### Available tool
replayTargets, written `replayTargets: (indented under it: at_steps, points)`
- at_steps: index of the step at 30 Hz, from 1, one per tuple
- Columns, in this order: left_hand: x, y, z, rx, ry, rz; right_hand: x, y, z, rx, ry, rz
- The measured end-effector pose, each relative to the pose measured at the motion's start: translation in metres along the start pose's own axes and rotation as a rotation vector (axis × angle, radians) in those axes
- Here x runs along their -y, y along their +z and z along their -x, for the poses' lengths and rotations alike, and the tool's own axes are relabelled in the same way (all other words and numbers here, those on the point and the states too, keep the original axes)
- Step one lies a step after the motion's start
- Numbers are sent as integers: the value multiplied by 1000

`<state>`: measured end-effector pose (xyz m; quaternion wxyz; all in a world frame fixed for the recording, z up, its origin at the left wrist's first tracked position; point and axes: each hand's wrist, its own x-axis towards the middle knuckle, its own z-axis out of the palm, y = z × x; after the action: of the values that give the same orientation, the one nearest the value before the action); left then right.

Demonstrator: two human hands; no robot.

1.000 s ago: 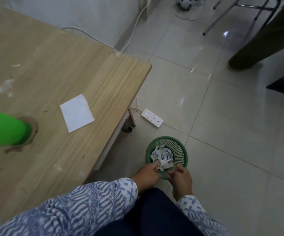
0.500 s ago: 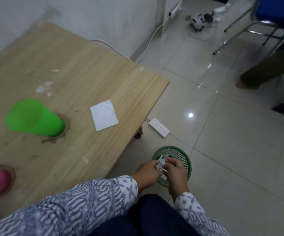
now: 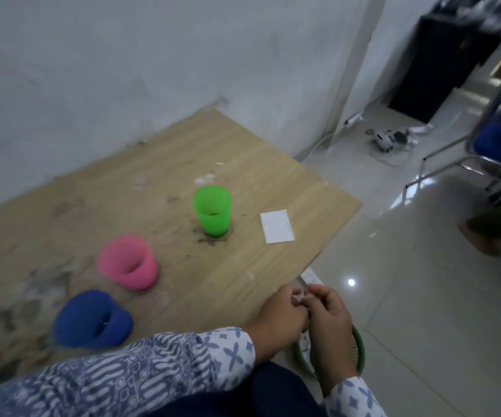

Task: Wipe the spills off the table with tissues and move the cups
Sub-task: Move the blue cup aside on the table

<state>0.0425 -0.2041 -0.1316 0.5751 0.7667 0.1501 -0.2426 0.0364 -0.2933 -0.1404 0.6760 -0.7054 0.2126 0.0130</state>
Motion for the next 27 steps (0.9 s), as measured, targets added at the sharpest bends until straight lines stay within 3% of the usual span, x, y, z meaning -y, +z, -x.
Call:
replayTargets:
  at_steps: [17,27]
  points:
    - [66,-182,207,-572,267,268,64,163,195,605,-354,-55]
    - [160,-238,224,-828,73,299,21,242,237,886,-390,323]
